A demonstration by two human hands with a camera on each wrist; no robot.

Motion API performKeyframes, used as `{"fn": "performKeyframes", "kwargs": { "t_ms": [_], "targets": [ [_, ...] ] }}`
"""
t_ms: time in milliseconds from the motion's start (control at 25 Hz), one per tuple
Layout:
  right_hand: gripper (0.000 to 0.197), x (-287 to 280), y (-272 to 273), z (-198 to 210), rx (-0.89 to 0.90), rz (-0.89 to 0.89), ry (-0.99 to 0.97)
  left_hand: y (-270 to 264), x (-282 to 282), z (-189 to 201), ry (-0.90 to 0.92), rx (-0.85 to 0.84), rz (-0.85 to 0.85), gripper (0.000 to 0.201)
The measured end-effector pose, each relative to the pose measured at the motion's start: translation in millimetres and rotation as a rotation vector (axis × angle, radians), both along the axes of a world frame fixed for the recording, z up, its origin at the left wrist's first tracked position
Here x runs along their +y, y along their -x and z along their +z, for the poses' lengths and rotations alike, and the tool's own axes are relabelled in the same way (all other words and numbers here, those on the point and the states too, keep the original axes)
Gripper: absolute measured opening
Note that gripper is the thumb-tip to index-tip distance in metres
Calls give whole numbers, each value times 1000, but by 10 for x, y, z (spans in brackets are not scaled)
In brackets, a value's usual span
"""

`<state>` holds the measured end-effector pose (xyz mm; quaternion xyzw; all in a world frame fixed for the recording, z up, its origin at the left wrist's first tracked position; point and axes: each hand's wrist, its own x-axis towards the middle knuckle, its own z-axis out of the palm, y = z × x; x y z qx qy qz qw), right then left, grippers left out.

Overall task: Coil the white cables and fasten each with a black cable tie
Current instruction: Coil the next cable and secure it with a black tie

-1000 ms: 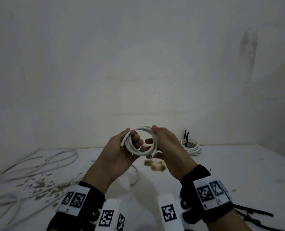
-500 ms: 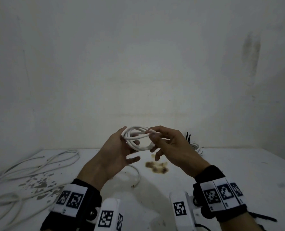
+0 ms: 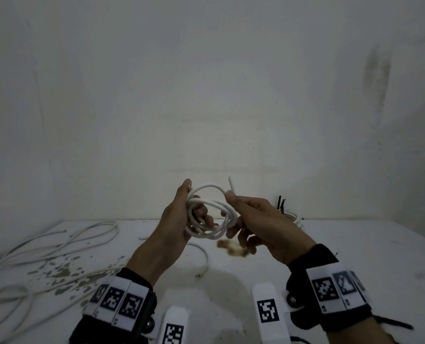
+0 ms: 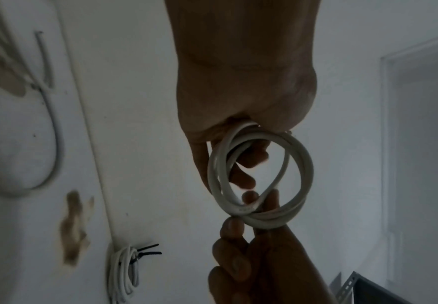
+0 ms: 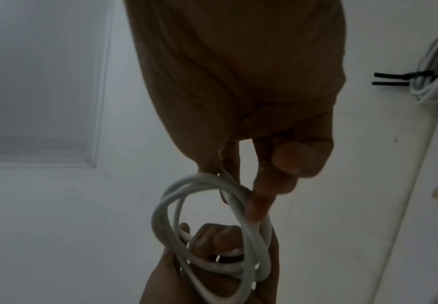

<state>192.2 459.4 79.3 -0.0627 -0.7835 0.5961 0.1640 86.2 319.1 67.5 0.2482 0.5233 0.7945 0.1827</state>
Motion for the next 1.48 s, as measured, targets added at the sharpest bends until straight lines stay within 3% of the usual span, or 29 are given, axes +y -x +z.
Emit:
{"fn": "performKeyframes", "kwargs": {
  "t_ms": [120, 200, 320, 440, 520, 600, 840, 1000, 1200, 1360, 1480],
  "targets": [
    [49, -13, 29, 4, 97, -88, -43, 9, -35, 7, -129, -175, -182, 35],
    [43, -44, 36, 32, 152, -67, 148, -11, -36, 28, -193, -249, -199, 24],
    [40, -131, 34, 71, 191, -87, 335, -42, 53, 25, -210, -303, -38, 31],
    [38, -217, 34, 61, 274, -95, 408, -80, 137, -1, -72, -269, 162, 47],
    [36, -225, 33, 72, 352, -119, 457, -69, 130, -34, 36, -262, 194, 54],
    [35, -202, 32, 98, 375, -111, 462, -58, 96, -42, 26, -307, 150, 47],
    [44, -221, 83, 8, 199, -11, 53, -110, 111, -25, -58, -365, 165, 31],
    [35, -240, 100, -25, 158, -60, -194, -68, 94, -45, 69, -226, 203, 36],
    [19, -186, 76, -72, 173, -117, -554, -95, -64, 118, 189, -139, -111, 52],
    [14, -218, 122, -116, 171, -61, -729, -81, -143, 144, 327, 116, -19, 43],
    [14, -255, 137, -133, 163, -42, -777, -46, -156, 164, 275, 109, 9, 36]
  ]
}}
